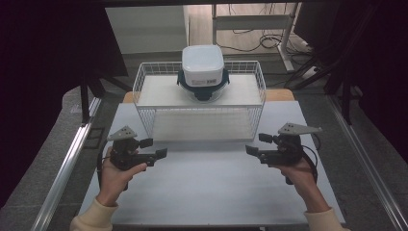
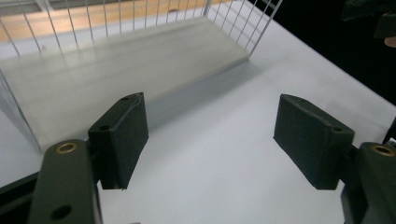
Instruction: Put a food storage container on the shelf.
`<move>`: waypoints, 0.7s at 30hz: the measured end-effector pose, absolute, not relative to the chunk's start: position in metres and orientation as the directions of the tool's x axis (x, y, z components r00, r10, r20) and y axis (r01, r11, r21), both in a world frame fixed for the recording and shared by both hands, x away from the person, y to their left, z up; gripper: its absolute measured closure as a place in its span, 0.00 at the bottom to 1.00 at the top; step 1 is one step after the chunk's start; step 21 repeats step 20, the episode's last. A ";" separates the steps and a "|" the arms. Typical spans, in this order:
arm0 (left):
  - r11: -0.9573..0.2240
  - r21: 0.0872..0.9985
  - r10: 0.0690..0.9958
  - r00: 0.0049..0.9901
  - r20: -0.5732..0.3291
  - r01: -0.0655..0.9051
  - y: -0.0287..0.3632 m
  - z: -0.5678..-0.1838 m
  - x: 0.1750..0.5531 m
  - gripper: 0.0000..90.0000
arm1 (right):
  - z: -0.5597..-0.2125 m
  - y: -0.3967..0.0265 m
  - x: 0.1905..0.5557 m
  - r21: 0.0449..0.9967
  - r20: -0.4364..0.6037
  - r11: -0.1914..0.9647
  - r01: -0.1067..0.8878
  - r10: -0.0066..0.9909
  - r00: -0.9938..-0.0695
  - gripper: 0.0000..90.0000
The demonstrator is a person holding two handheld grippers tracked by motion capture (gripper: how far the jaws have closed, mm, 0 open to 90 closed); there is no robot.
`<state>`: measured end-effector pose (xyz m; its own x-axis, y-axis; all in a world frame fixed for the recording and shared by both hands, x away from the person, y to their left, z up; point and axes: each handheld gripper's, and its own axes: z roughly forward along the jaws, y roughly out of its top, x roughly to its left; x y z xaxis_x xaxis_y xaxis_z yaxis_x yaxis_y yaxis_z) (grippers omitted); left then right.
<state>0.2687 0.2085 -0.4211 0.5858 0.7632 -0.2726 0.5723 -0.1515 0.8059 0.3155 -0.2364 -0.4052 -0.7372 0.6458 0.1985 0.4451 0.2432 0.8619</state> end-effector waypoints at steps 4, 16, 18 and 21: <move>-0.171 0.789 0.768 0.581 -0.268 0.590 0.208 -0.439 0.263 0.27 | -0.429 -0.240 0.312 0.826 0.200 0.285 0.487 0.660 -0.724 0.27; -0.193 0.759 0.786 0.561 -0.260 0.622 0.202 -0.462 0.263 0.26 | -0.446 -0.240 0.310 0.810 0.175 0.319 0.492 0.669 -0.722 0.27; -0.190 0.760 0.788 0.558 -0.260 0.622 0.204 -0.463 0.263 0.25 | -0.445 -0.241 0.309 0.816 0.173 0.316 0.484 0.665 -0.726 0.27; -0.187 0.761 0.791 0.554 -0.259 0.622 0.205 -0.464 0.263 0.25 | -0.444 -0.242 0.308 0.827 0.176 0.306 0.472 0.656 -0.734 0.27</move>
